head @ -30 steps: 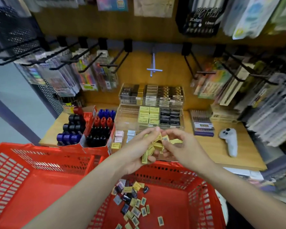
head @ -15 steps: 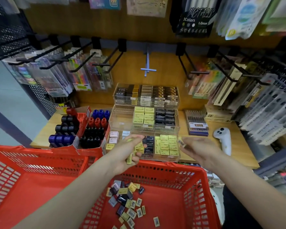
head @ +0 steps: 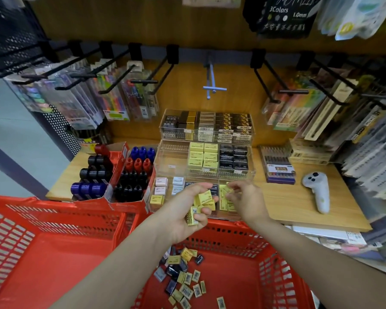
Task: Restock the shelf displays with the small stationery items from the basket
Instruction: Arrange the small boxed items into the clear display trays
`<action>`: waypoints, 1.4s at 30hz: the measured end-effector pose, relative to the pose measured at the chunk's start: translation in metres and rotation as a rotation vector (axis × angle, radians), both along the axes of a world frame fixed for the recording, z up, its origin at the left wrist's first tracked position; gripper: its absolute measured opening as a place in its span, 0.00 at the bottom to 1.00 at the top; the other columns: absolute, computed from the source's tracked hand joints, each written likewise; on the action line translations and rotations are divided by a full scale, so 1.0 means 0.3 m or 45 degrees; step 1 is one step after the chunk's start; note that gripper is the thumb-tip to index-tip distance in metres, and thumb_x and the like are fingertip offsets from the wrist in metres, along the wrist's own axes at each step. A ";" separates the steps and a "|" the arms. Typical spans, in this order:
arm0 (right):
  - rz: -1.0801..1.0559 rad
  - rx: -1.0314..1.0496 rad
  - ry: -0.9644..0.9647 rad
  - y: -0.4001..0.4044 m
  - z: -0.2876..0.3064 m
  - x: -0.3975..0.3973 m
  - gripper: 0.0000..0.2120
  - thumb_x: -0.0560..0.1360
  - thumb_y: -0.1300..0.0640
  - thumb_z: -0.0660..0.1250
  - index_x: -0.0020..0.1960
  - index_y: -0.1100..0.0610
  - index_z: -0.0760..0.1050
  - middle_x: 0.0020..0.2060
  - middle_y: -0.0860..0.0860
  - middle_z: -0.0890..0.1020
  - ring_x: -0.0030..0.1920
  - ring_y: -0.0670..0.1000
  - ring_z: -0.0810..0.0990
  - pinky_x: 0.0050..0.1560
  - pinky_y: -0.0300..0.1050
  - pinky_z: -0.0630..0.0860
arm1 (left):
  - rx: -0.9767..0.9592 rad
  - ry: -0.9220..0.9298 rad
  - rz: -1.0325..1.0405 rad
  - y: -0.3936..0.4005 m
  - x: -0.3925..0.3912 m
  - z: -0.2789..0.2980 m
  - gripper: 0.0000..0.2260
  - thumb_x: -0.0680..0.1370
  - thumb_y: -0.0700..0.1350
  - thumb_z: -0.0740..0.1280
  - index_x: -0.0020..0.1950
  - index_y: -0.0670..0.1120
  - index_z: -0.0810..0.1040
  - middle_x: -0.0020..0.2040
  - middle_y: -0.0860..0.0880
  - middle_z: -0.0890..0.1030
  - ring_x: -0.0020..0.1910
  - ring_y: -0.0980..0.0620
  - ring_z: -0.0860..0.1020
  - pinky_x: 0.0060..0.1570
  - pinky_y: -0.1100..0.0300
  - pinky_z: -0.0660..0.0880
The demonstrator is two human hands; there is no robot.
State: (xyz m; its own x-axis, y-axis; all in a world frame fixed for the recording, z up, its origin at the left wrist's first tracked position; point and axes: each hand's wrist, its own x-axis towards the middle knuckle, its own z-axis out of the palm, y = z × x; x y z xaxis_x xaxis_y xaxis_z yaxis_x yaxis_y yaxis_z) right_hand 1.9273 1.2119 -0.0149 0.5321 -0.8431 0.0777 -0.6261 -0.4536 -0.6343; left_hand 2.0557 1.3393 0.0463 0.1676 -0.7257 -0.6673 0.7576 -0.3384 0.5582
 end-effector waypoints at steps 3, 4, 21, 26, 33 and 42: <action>0.057 0.021 0.027 0.008 -0.024 0.022 0.19 0.70 0.61 0.77 0.60 0.61 0.80 0.46 0.53 0.79 0.43 0.48 0.76 0.48 0.35 0.71 | -0.001 -0.006 0.013 0.008 0.010 -0.006 0.09 0.81 0.41 0.63 0.57 0.46 0.81 0.43 0.43 0.84 0.28 0.54 0.69 0.19 0.67 0.63; 0.059 0.028 0.044 0.006 -0.030 0.024 0.20 0.70 0.61 0.77 0.61 0.61 0.79 0.45 0.53 0.79 0.43 0.49 0.76 0.49 0.36 0.72 | 0.000 -0.007 0.013 0.013 0.014 -0.009 0.09 0.81 0.41 0.63 0.57 0.46 0.81 0.43 0.43 0.84 0.28 0.54 0.70 0.19 0.67 0.63; 0.330 1.046 -0.293 0.046 0.326 -0.069 0.10 0.78 0.54 0.68 0.57 0.55 0.83 0.50 0.51 0.86 0.49 0.49 0.85 0.52 0.48 0.82 | -0.314 -0.142 -0.281 0.036 -0.009 0.079 0.12 0.82 0.41 0.61 0.60 0.51 0.82 0.42 0.45 0.81 0.31 0.53 0.72 0.21 0.67 0.62; 0.338 0.531 -0.255 0.126 0.370 -0.125 0.13 0.71 0.55 0.76 0.55 0.50 0.82 0.47 0.44 0.84 0.46 0.48 0.84 0.41 0.35 0.79 | -0.380 -0.118 -0.298 0.021 -0.067 0.112 0.12 0.82 0.41 0.61 0.63 0.50 0.79 0.37 0.46 0.78 0.31 0.53 0.71 0.20 0.67 0.62; 0.220 0.201 -0.350 0.186 0.328 -0.128 0.15 0.66 0.55 0.80 0.48 0.43 0.79 0.41 0.43 0.83 0.43 0.40 0.80 0.43 0.34 0.75 | -0.317 -0.205 -0.139 0.018 -0.110 0.088 0.10 0.83 0.42 0.62 0.61 0.50 0.80 0.43 0.43 0.81 0.29 0.54 0.71 0.19 0.66 0.63; 0.141 0.136 -0.428 0.203 0.318 -0.089 0.14 0.69 0.56 0.78 0.47 0.41 0.78 0.39 0.42 0.79 0.40 0.36 0.76 0.40 0.28 0.71 | -0.353 -0.266 -0.084 0.004 -0.102 0.069 0.08 0.81 0.49 0.65 0.54 0.49 0.82 0.38 0.49 0.81 0.31 0.55 0.71 0.21 0.66 0.64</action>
State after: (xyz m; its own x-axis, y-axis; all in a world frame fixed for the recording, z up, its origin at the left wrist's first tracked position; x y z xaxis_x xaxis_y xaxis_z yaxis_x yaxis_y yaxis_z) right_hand 1.9005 1.2727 0.0804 0.5801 -0.7948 0.1782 -0.3254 -0.4267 -0.8438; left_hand 2.0251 1.3406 0.0669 0.2266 -0.8884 -0.3993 0.5989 -0.1962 0.7764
